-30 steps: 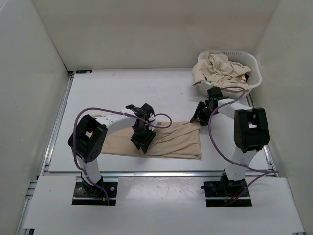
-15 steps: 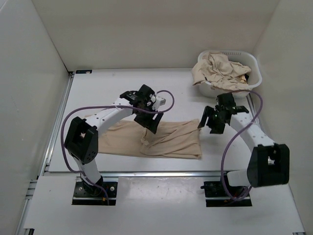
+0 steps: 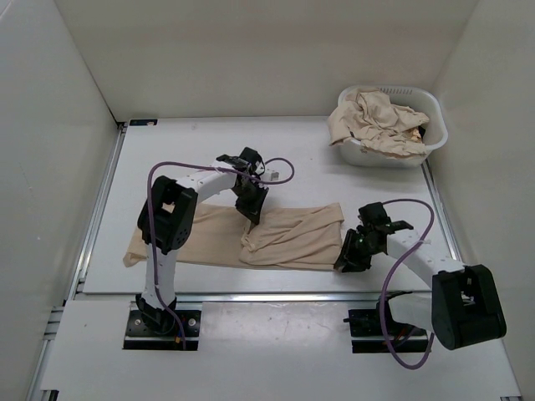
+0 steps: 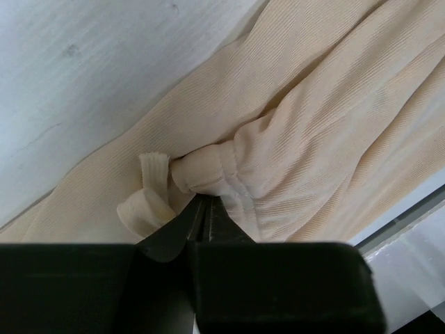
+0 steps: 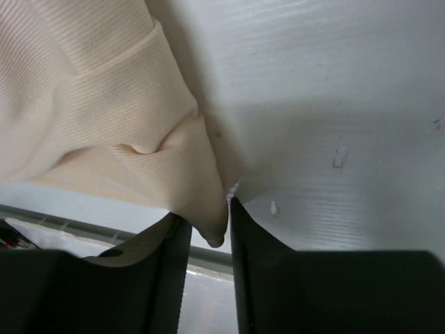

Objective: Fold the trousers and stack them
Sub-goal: Fold the trousers

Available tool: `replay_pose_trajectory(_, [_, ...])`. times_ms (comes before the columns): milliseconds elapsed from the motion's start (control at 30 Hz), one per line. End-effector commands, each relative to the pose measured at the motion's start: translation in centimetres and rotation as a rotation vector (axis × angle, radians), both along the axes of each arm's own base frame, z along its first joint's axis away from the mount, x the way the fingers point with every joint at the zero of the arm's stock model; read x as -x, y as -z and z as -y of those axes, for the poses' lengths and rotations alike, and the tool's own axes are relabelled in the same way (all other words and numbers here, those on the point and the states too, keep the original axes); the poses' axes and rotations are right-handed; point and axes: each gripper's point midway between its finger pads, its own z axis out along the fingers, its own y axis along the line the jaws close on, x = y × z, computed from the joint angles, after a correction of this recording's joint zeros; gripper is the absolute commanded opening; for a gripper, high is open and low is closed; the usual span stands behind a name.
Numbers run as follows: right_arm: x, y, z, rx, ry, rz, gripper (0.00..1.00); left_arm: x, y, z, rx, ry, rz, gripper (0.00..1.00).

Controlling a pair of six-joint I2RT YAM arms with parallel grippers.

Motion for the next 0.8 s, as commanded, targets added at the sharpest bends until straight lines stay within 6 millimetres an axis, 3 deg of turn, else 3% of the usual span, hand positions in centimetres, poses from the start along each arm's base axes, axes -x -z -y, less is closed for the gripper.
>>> replay_pose_trajectory(0, [-1.8,0.2,-0.6,-0.026,0.042,0.073,0.31,-1.9,-3.1,1.1,0.083,0.0,0.074,0.14])
replay_pose_trajectory(100, [-1.7,0.8,-0.1,-0.005,0.068,0.067,0.23,-3.2,-3.8,-0.5,0.059,-0.045,0.113,0.14])
replay_pose_trajectory(167, [-1.6,0.8,0.0,-0.001,0.049,0.073,0.24,-3.5,-3.4,-1.3,0.037,-0.061,0.115,0.14])
replay_pose_trajectory(300, [-0.5,0.4,0.1,-0.009,-0.029,0.072,0.64,-3.7,-3.3,-1.6,0.019,-0.067,0.125,0.14])
replay_pose_trajectory(433, [-1.5,-0.6,0.4,-0.004,-0.01,0.135,0.74,-3.3,-3.4,-1.4,0.033,-0.061,0.106,0.14])
replay_pose_trajectory(500, [-3.2,-1.1,0.4,-0.001,0.049,0.163,0.72,-3.3,-3.4,-1.4,0.033,-0.061,0.106,0.14])
replay_pose_trajectory(700, [-2.9,0.8,0.0,0.014,0.044,0.059,0.47,-3.2,-4.4,-0.7,0.072,-0.049,0.094,0.14])
replay_pose_trajectory(733, [-2.3,1.1,0.2,0.02,0.044,0.038,0.37,-3.2,-4.4,-0.7,0.072,-0.049,0.094,0.21])
replay_pose_trajectory(767, [-2.4,0.9,0.2,0.016,0.044,0.051,0.32,-3.2,-4.8,-0.5,0.082,-0.046,0.091,0.39])
